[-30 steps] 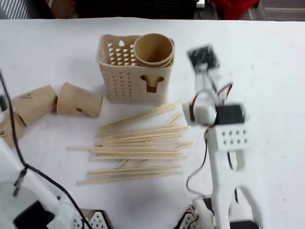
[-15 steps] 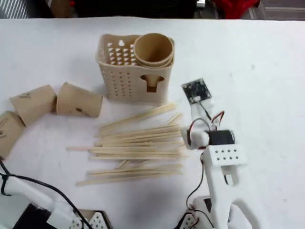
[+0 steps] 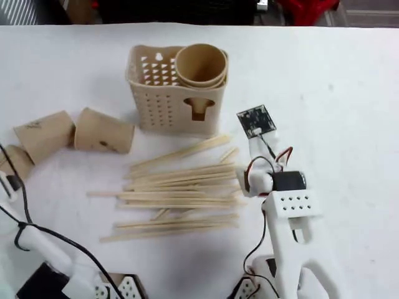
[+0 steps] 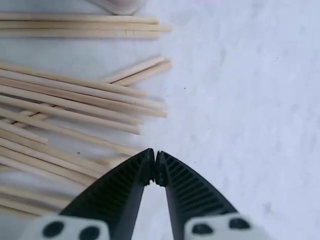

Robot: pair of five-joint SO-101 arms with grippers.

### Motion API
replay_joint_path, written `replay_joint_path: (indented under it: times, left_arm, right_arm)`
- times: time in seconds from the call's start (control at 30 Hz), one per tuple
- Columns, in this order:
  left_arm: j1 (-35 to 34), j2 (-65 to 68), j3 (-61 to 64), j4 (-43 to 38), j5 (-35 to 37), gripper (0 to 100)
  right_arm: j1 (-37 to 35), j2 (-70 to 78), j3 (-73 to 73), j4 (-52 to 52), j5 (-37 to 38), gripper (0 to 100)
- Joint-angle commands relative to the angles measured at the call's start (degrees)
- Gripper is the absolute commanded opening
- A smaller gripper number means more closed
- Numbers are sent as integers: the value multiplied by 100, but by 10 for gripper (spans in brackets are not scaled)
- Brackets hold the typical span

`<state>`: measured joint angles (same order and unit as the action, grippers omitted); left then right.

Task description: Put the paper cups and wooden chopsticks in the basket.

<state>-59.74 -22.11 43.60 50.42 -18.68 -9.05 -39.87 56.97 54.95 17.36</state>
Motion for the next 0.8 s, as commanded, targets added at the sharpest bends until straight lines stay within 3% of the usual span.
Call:
replay_joint_path:
  times: [0.0,0.43,0.77]
  left_arm:
    - [409,-110,-26,-88,114,260]
    - [1042,-101,-53,-941,404,260]
    - [1095,-101,-79,-1802,721,242]
  right_arm:
    - [13,-171,-44,-92,44,18]
    - [13,-154,-44,-92,44,18]
    - [13,-136,-35,-92,35,18]
